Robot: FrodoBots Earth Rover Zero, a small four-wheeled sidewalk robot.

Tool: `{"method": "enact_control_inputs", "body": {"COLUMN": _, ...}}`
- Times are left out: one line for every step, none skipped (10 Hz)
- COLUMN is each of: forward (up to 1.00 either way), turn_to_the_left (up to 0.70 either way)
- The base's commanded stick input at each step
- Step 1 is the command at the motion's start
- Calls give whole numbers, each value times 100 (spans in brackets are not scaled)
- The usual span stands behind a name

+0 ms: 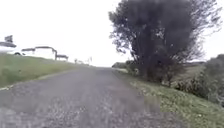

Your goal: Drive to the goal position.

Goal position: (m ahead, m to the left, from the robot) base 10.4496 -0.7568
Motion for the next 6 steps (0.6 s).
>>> {"method": "enact_control_inputs", "body": {"forward": 100, "turn_to_the_left": 0}}
{"method": "enact_control_inputs", "body": {"forward": 100, "turn_to_the_left": 0}}
{"method": "enact_control_inputs", "body": {"forward": 100, "turn_to_the_left": 0}}
{"method": "enact_control_inputs", "body": {"forward": 100, "turn_to_the_left": 0}}
{"method": "enact_control_inputs", "body": {"forward": 100, "turn_to_the_left": 0}}
{"method": "enact_control_inputs", "body": {"forward": 100, "turn_to_the_left": 0}}
